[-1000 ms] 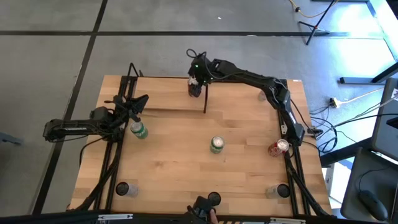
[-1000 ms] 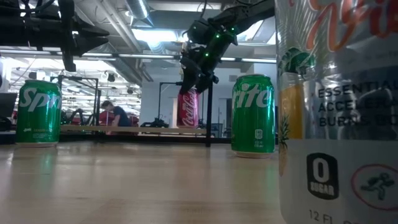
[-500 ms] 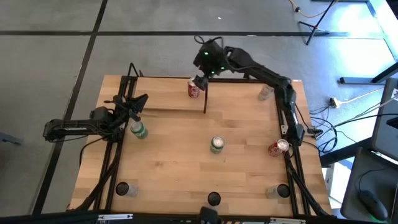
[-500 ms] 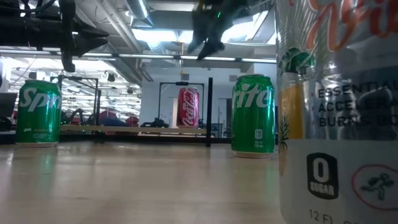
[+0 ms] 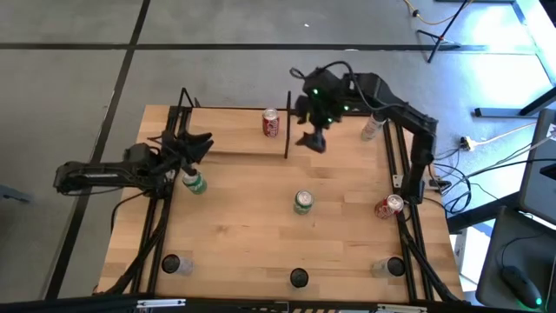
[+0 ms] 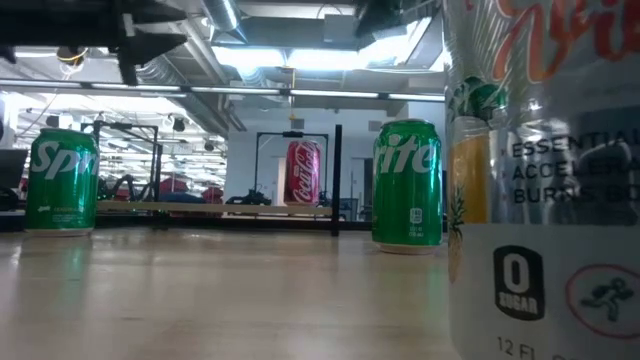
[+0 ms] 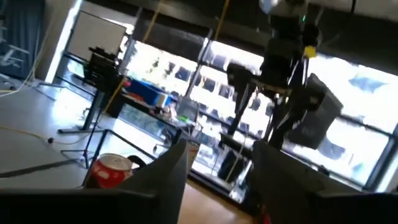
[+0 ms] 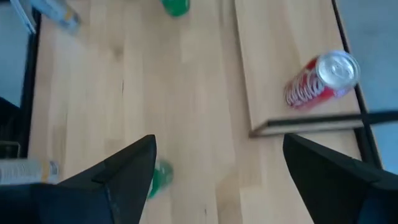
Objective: Place canned beverage on shelf
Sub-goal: Put the red soda can on the shelf aligned with the other red soda can
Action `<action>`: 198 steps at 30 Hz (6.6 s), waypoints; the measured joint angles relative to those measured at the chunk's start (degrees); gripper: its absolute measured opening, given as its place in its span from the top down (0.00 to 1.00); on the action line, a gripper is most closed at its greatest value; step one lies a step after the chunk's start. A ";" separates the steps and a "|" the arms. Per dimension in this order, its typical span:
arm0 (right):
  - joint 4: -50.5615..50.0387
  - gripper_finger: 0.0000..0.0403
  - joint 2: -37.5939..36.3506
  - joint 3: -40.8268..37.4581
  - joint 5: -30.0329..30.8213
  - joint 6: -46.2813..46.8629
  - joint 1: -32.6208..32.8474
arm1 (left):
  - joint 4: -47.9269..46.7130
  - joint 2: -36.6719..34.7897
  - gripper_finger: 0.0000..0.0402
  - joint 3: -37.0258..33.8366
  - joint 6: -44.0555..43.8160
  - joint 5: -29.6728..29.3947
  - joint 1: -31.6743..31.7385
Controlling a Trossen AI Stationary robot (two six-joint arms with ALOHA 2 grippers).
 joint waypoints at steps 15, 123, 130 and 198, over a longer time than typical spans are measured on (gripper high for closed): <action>-7.76 0.17 -12.77 -3.11 2.16 5.21 9.49 | 0.10 30.36 0.50 17.58 -0.16 11.43 -0.37; 16.08 0.41 -28.08 -72.22 11.01 40.09 34.95 | 0.06 38.03 0.52 20.33 -13.97 2.91 -4.31; 16.96 0.25 -27.43 -69.70 12.70 38.66 34.23 | 0.08 38.03 0.52 20.33 -13.95 2.89 -4.33; 37.87 0.19 -42.51 -85.15 45.48 49.32 52.65 | -1.38 38.03 0.52 20.33 -14.12 3.14 -5.03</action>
